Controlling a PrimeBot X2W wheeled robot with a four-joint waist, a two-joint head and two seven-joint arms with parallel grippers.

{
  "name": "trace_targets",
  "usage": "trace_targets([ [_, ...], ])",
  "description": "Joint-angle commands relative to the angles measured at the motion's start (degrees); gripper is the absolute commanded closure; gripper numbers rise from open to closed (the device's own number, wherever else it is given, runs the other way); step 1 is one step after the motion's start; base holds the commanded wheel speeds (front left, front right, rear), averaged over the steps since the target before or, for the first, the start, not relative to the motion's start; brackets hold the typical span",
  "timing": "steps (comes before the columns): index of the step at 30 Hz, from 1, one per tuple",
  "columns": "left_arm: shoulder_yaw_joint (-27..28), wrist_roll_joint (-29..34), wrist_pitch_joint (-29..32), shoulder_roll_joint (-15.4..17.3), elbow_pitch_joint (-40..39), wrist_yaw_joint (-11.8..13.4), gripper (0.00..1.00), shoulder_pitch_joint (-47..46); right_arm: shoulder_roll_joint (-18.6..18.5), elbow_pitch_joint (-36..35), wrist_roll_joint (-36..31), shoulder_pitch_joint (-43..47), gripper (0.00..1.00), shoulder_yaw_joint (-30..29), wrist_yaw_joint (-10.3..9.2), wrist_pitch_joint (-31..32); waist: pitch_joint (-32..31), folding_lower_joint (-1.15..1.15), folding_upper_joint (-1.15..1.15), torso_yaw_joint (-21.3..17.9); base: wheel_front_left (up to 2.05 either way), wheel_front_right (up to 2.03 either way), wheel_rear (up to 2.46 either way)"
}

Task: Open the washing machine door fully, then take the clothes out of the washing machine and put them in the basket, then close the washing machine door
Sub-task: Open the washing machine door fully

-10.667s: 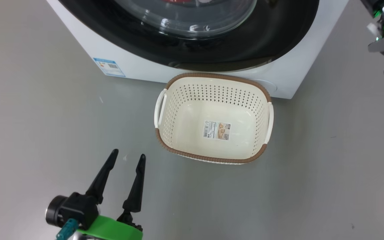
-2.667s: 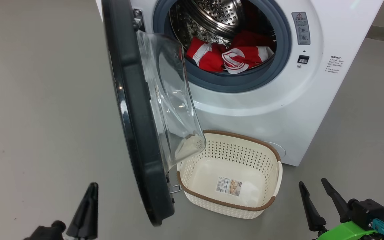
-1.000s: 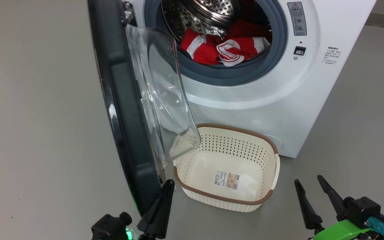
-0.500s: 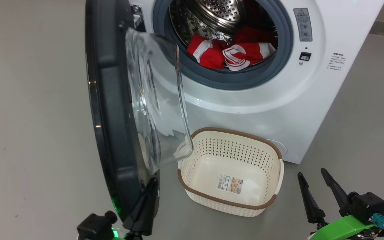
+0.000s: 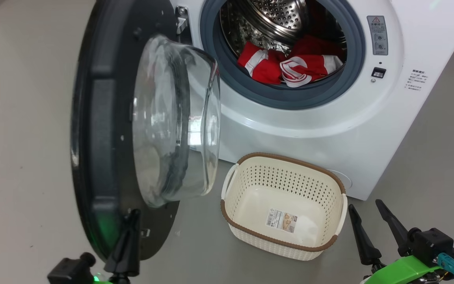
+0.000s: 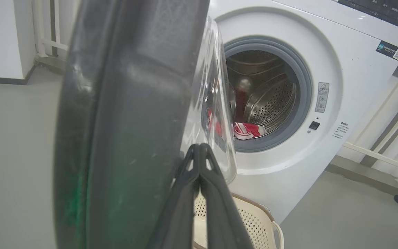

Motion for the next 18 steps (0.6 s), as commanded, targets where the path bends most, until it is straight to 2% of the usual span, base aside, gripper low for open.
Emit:
trace_targets([
  [1,4.32,0.28,-0.36,0.64,-0.72,0.00,1.00,-2.00,-0.50,-1.58,-1.15,-1.14,0.00,1.39,0.35,-0.53,0.27,0.00,0.00,0.15,0.00,0.00,0.00],
  [18,17.60,1.88,-0.36,0.64,3.15,-2.15,1.00,-7.18,-1.28,-1.54,-1.56,-2.27,0.00,2.20,0.35,-0.54,2.81,0.00,0.00,-0.60,0.00,0.00,0.00],
])
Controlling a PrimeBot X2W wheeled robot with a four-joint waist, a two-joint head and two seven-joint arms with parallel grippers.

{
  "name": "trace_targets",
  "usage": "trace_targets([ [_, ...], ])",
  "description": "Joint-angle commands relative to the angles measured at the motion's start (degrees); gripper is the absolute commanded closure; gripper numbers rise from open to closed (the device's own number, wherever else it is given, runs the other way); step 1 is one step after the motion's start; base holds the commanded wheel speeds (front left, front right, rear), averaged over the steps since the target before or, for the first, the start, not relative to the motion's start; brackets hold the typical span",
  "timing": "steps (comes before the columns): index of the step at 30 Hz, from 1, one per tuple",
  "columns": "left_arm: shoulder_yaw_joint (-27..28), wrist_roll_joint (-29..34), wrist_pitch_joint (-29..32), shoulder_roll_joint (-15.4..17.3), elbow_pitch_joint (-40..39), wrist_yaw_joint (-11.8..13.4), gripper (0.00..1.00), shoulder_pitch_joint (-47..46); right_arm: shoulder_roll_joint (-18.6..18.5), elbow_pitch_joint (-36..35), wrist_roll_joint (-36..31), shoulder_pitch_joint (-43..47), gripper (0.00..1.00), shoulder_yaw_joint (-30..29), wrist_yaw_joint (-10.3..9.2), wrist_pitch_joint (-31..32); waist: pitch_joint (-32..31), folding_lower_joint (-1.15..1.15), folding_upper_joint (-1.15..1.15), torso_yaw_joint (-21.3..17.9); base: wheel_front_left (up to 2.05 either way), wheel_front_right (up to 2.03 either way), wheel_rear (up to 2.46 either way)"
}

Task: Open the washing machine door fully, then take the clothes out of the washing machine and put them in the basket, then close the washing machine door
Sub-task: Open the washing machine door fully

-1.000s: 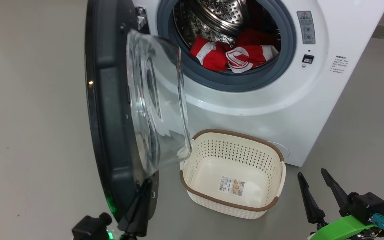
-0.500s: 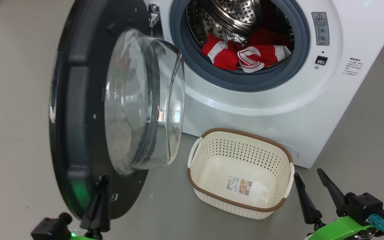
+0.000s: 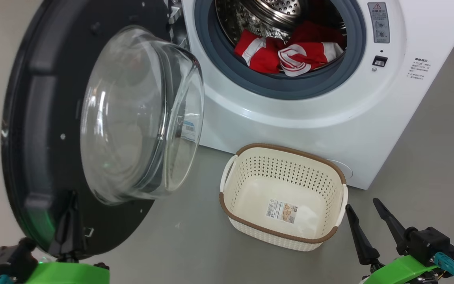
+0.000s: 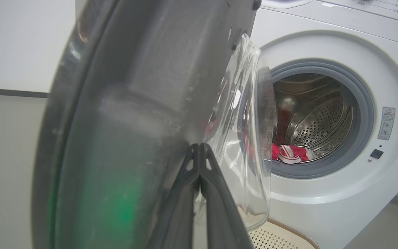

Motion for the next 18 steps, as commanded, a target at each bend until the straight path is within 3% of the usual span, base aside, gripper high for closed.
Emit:
trace_targets([
  [1,3.55,0.65,-0.36,1.14,-0.64,-0.15,1.00,-2.69,-0.85,-1.38,-0.20,-2.08,0.00,1.34,0.35,-0.54,0.52,0.00,0.00,-0.21,0.00,0.00,0.00],
  [18,14.23,2.98,-0.36,3.47,5.83,-1.62,1.00,-10.71,-1.47,-1.54,-1.15,-3.84,0.00,1.38,0.35,-0.54,4.32,0.00,0.00,-1.59,0.00,0.00,0.00],
])
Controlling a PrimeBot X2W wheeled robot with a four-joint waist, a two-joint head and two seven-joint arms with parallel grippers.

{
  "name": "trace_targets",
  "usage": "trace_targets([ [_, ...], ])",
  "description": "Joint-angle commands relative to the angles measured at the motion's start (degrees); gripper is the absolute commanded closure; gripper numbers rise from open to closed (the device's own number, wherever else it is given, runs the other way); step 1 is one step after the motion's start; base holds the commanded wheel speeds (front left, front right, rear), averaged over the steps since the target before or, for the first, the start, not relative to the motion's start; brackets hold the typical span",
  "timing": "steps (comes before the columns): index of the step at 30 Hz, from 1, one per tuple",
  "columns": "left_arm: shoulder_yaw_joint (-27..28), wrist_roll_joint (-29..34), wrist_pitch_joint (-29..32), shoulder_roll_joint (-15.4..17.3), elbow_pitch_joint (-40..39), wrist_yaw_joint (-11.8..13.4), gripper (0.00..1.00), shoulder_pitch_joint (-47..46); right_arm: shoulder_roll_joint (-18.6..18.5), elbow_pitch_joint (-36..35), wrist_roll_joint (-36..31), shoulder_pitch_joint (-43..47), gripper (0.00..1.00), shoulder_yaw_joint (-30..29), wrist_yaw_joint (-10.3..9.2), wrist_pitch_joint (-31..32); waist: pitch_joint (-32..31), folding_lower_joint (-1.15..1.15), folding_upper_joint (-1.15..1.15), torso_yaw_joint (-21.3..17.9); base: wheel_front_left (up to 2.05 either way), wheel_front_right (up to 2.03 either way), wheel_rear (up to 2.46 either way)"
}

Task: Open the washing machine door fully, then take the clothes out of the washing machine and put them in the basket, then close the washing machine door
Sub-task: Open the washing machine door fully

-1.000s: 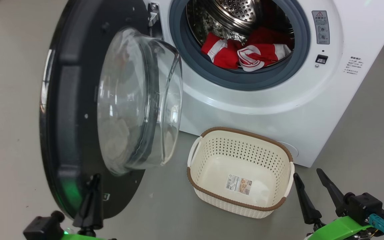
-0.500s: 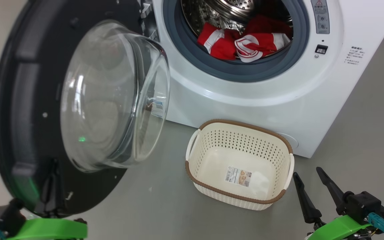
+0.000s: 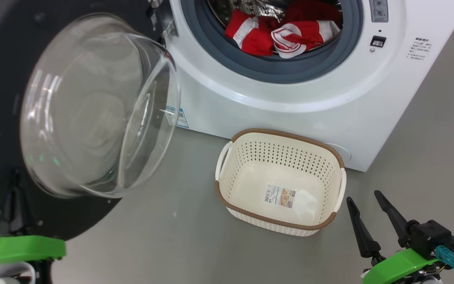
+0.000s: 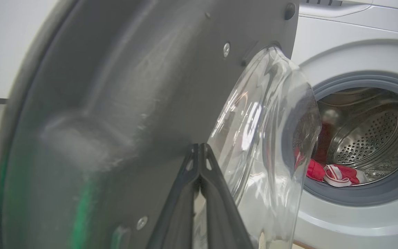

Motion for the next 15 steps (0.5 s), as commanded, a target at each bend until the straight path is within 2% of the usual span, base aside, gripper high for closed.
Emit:
trace_targets([
  [1,3.47,0.59,-0.36,3.00,-0.64,0.22,1.00,-2.35,-0.87,-1.45,-0.62,-2.40,0.00,1.34,0.35,-0.54,0.55,0.00,0.00,-0.27,0.00,0.00,0.00],
  [8,7.89,1.36,-0.36,4.58,2.21,0.13,1.00,-4.88,-1.25,-1.41,-0.91,-3.11,0.00,1.48,0.35,-0.54,2.01,0.00,0.00,-0.74,0.00,0.00,0.00],
  [15,9.89,1.68,-0.36,6.32,4.93,0.11,1.00,-6.92,-1.32,-1.39,-1.16,-3.82,0.00,1.79,0.35,-0.54,3.24,0.00,0.00,-1.20,0.00,0.00,0.00],
])
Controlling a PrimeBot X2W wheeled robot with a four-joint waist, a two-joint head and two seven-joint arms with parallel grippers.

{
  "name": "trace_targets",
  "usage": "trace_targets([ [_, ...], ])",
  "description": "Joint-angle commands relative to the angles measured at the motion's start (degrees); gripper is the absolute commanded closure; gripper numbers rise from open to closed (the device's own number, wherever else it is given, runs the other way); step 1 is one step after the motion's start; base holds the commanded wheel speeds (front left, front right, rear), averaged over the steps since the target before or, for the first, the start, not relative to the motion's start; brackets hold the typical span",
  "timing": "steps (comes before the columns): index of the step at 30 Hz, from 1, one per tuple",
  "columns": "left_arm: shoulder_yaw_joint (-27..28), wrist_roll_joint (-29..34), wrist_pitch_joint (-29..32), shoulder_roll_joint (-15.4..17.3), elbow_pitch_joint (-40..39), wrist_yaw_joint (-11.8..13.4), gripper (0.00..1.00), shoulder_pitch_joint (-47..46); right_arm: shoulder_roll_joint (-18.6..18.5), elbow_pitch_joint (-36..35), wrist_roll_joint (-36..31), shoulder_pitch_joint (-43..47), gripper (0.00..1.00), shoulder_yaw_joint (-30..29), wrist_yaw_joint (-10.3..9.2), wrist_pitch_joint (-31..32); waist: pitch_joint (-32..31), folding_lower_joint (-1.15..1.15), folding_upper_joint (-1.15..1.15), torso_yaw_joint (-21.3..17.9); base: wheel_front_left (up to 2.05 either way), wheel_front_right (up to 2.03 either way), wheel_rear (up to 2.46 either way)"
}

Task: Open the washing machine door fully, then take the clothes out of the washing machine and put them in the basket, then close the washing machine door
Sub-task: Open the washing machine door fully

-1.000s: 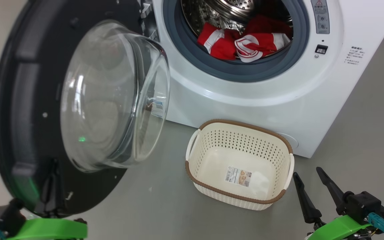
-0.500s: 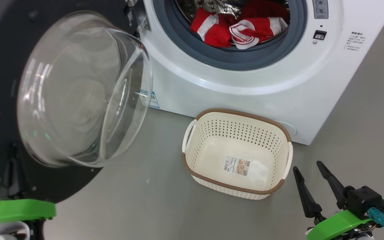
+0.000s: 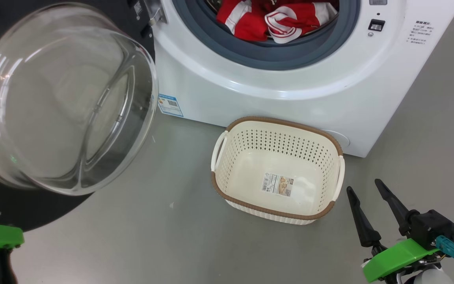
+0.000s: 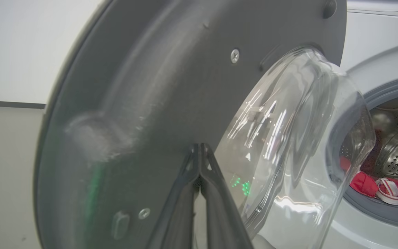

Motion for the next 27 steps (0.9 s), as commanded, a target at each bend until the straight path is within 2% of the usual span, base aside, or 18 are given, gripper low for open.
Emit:
trace_targets([
  [1,2.32,0.46,-0.28,3.18,-0.85,0.12,1.00,-1.60,-0.55,-1.38,-0.64,-1.60,0.00,1.49,0.35,-0.54,0.35,0.00,0.00,-0.19,0.00,0.00,0.00],
  [16,5.00,1.94,-0.28,6.00,4.85,0.12,1.00,-5.21,-0.60,-1.33,-1.12,-2.69,0.00,1.65,0.35,-0.54,1.82,0.00,0.00,-1.07,0.00,0.00,0.00],
  [27,3.81,2.31,-0.28,5.45,5.03,0.11,1.00,-3.22,-0.37,-0.76,-0.70,-2.48,0.00,1.52,0.35,-0.54,-0.19,0.00,0.00,-1.35,0.00,0.00,0.00],
])
